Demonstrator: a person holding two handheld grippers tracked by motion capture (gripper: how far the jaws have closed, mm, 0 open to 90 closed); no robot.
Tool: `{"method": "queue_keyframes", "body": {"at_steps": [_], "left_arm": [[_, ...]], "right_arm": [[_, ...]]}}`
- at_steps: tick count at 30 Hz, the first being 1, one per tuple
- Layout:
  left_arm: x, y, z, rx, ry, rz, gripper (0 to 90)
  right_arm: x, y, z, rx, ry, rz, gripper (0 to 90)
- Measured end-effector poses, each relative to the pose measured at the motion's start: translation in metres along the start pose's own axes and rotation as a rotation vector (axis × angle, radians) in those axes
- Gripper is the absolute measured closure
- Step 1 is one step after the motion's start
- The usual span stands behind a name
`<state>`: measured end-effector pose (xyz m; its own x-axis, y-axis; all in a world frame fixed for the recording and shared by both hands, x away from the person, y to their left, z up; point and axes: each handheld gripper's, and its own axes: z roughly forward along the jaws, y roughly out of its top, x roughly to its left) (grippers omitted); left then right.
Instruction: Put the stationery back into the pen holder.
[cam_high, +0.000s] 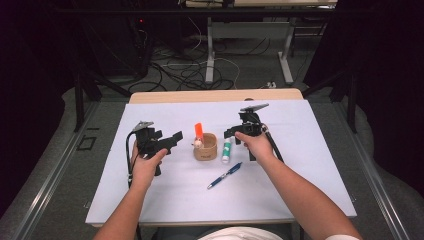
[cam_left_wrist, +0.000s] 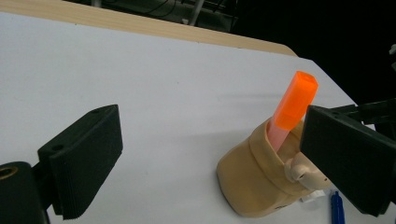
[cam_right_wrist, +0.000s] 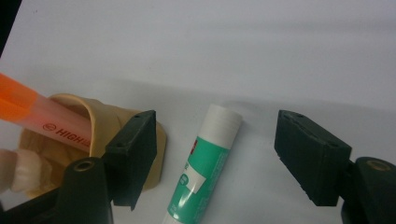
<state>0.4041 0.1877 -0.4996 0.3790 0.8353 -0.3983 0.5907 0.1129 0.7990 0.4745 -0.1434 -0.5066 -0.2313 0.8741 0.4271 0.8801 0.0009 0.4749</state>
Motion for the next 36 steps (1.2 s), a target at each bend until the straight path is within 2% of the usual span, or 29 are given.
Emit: {"method": "queue_keyframes", "body": {"at_steps": [1, 6, 12, 14, 16, 17, 19, 21, 22, 23, 25, 26, 27, 29, 32, 35, 36], "left_arm": [[0.0, 0.0, 0.0, 0.001, 0.0, -0.001, 5.9], [0.0, 0.0, 0.0, 0.0, -0.003, -0.005, 6.4], [0.001, 0.0, 0.0, 0.002, 0.002, 0.002, 6.7], [0.001, 0.0, 0.0, 0.002, 0.002, 0.003, 6.9], [0.001, 0.0, 0.0, 0.003, 0.001, 0.002, 7.1], [0.0, 0.0, 0.0, 0.001, -0.003, -0.005, 7.2], [0.0, 0.0, 0.0, 0.01, -0.004, 0.004, 7.4], [0.001, 0.0, 0.0, 0.013, -0.005, 0.008, 7.5], [0.001, 0.0, 0.0, 0.013, -0.004, 0.009, 7.6], [0.001, 0.0, 0.0, 0.014, -0.004, 0.009, 7.7], [0.0, 0.0, 0.001, 0.006, -0.005, 0.0, 7.8], [0.0, 0.0, 0.001, 0.008, -0.006, 0.002, 7.9], [0.0, 0.0, 0.001, 0.008, -0.006, 0.0, 8.0], [0.0, -0.001, 0.002, -0.002, -0.005, 0.0, 8.1], [0.0, 0.0, 0.002, 0.005, -0.004, 0.001, 8.2], [0.001, -0.001, 0.002, 0.004, -0.004, -0.002, 8.3], [0.001, 0.0, 0.002, 0.01, -0.001, -0.003, 8.3]], "right_arm": [[0.0, 0.0, 0.001, 0.003, 0.002, 0.034, 30.6], [0.0, -0.001, 0.005, 0.009, -0.015, 0.072, 37.9], [-0.001, -0.001, 0.009, 0.008, -0.04, 0.084, 44.8], [-0.001, -0.001, 0.01, 0.017, -0.054, 0.088, 48.9], [-0.002, -0.002, 0.011, 0.031, -0.046, 0.105, 53.9], [-0.003, -0.002, 0.01, 0.041, -0.057, 0.094, 56.6], [-0.002, -0.002, 0.011, 0.046, -0.076, 0.107, 58.8], [-0.003, -0.002, 0.012, 0.055, -0.074, 0.109, 62.4], [-0.005, -0.003, 0.011, 0.069, -0.085, 0.096, 63.4], [-0.004, -0.002, 0.012, 0.073, -0.089, 0.116, 64.6], [-0.005, -0.003, 0.013, 0.073, -0.085, 0.118, 65.4], [-0.006, -0.002, 0.012, 0.09, -0.077, 0.124, 66.7], [-0.006, -0.001, 0.012, 0.095, -0.059, 0.157, 68.0], [-0.008, -0.002, 0.014, 0.081, -0.034, 0.16, 68.1], [-0.008, -0.002, 0.014, 0.085, -0.038, 0.179, 65.9], [-0.007, -0.002, 0.016, 0.094, -0.023, 0.202, 64.0], [-0.006, -0.002, 0.017, 0.087, -0.004, 0.227, 63.6]]}}
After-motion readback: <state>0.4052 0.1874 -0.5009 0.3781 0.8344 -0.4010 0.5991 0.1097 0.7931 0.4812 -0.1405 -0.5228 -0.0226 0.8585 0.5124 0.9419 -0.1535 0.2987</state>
